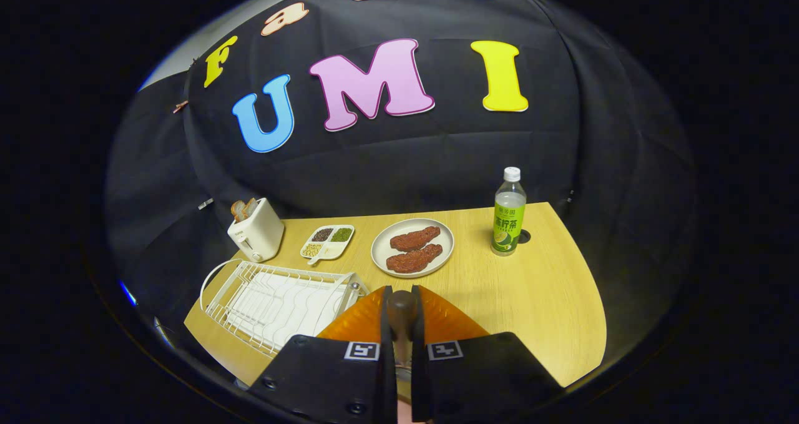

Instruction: Take the plate from the dish rack, then take the spoon from the basket and place it into the plate.

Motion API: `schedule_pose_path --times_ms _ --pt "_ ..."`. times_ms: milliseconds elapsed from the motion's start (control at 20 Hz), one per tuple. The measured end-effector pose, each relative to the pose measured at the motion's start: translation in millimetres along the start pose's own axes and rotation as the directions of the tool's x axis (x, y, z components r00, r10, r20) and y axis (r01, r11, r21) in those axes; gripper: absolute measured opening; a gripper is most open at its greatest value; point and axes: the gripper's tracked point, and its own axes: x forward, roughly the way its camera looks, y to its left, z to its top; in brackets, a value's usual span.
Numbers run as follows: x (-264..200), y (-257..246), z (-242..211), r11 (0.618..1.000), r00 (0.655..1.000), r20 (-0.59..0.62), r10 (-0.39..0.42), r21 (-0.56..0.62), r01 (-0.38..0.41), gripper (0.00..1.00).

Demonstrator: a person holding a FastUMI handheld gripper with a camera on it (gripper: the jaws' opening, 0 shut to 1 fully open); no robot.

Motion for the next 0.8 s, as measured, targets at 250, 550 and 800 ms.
schedule_pose_path --times_ms 250,550,800 --pt "-60.3 16.6 -39.1 0.999 0.998 -0.052 -0.03 0.018 0.031 0.13" --pt "-81.7 39.5 -137.7 0.989 0.976 -0.209 -0.059 0.121 0.086 0.13" --pt "-79.2 52.8 -194.8 0.97 0.939 -0.334 -0.085 0.189 0.154 0.13"
